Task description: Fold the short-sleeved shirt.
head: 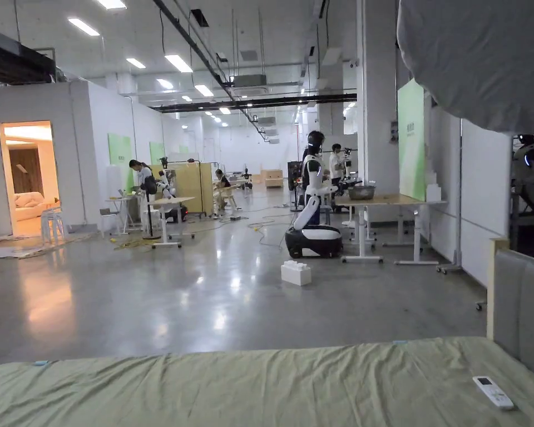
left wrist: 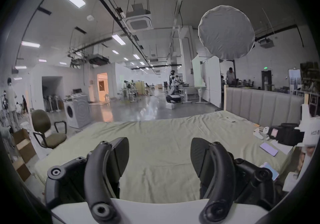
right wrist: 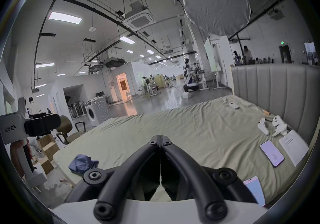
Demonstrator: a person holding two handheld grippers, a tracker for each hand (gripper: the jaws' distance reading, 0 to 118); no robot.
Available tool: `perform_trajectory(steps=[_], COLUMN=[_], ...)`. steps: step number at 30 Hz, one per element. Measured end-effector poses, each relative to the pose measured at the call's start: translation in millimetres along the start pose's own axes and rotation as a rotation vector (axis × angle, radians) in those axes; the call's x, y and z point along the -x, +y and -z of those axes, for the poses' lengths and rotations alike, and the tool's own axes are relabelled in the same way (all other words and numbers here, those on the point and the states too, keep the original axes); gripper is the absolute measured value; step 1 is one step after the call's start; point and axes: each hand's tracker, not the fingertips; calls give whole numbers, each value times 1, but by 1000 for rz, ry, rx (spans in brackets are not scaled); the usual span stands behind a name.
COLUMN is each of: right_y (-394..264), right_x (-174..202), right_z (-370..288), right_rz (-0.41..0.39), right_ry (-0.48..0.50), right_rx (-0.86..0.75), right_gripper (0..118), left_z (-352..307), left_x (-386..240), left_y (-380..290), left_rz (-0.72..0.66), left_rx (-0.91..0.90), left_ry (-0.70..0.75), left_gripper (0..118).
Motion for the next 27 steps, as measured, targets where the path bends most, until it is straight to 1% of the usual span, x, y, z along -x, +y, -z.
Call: perform_trajectory(steps=[3, 5, 6, 7, 8, 9, 10, 13, 17, 20, 27], right_y=[1, 2, 2, 3, 4, 5, 7, 9, 13, 14, 16], right_x=[-2, -2, -2, -1, 2, 2, 4, 8, 15, 20, 19], right_z=[-4, -4, -4, -4, -3, -1, 0, 2, 6, 5, 4], right_rz=[2, 13, 12, 5, -10, -27, -38, -47, -105, -127, -131], right_ry=[-32, -46, -47, -49, -54, -55, -52, -44, -60, -73, -89], right_rx=[4, -10, -12, -10, -6, 6, 19, 13, 7, 6, -3], right_gripper=[0, 0, 0, 0, 0, 0, 0, 0, 0, 0, 0], left_z=[-9, -7, -5, -2, -1, -2, -1, -2, 0, 3, 4], left_x=[0, 0, 0, 0, 2, 5, 6, 5, 9, 10, 9], left_y=[1, 1, 1, 1, -1, -1, -1, -4, -4, -4, 0], left_rz=[36, 53, 54, 63, 61, 55, 47, 51, 34, 23, 2], left_rx=[-23, -25, -20, -10, -12, -9, 9, 3, -1, -8, -26], left_ry=[-2, 19, 31, 49, 52, 48, 21, 41, 12, 11, -20], left_gripper=[62, 47, 34, 7, 4, 4, 0, 0, 0, 0, 0])
